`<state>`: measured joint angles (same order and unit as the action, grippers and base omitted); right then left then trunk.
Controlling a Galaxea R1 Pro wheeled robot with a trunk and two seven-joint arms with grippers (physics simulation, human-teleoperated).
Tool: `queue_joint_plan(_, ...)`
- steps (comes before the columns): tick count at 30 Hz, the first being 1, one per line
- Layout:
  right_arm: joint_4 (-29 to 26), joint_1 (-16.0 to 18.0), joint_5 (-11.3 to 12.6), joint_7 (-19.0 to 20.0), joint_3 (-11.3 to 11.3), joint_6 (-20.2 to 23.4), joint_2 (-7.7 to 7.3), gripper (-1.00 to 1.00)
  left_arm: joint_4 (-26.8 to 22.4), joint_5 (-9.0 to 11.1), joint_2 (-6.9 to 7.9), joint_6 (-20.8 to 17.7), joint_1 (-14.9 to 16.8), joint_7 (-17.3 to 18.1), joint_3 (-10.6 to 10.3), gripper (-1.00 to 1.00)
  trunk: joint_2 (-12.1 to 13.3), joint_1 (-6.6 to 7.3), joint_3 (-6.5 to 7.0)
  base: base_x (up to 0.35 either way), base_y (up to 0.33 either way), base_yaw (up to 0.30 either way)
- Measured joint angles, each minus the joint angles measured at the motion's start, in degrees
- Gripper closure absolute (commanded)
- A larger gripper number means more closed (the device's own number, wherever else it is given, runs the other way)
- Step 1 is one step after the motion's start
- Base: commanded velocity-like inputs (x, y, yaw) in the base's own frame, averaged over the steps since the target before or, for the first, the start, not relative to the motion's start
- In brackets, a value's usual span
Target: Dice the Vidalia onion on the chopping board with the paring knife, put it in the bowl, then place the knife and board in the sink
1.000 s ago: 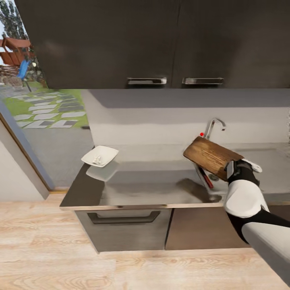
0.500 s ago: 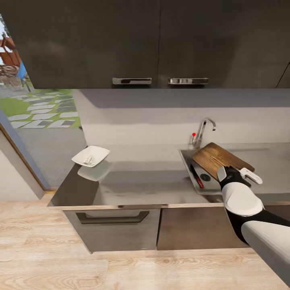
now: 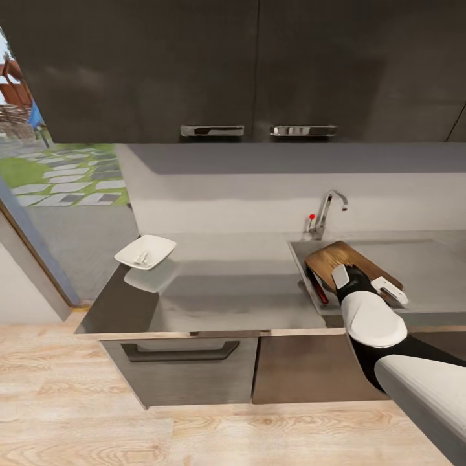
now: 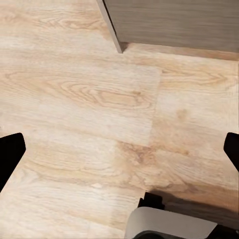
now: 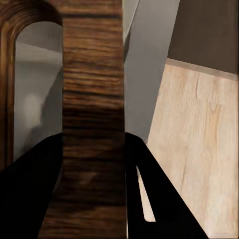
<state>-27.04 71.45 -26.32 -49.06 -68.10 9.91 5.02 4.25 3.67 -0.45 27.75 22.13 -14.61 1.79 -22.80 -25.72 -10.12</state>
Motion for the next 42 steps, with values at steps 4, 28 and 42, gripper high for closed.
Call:
queue_joint_plan(4, -0.6, 0.0, -0.3, -0.5, 0.0, 0.0, 0.14, 1.00, 0.0, 0.0, 0.02, 0.0, 0.0, 0.0, 0.0, -1.00, 0.0, 0.01, 0.00, 0.296, 0.117, 0.000)
queue_joint_plan(28, -3.6, 0.0, 13.4, -10.6, -0.3, -0.1, -2.18, 1.00, 0.1, 0.2, 0.26, -0.3, 0.0, 0.0, 0.0, -1.00, 0.0, -0.02, 0.00, 0.120, 0.020, 0.000)
queue_joint_plan(42, -3.2, 0.0, 13.5, -12.7, -0.4, -0.3, -1.63, 1.00, 0.1, 0.2, 0.51, -0.3, 0.0, -0.1, 0.0, -1.00, 0.0, 0.00, 0.00, 0.107, 0.153, 0.000)
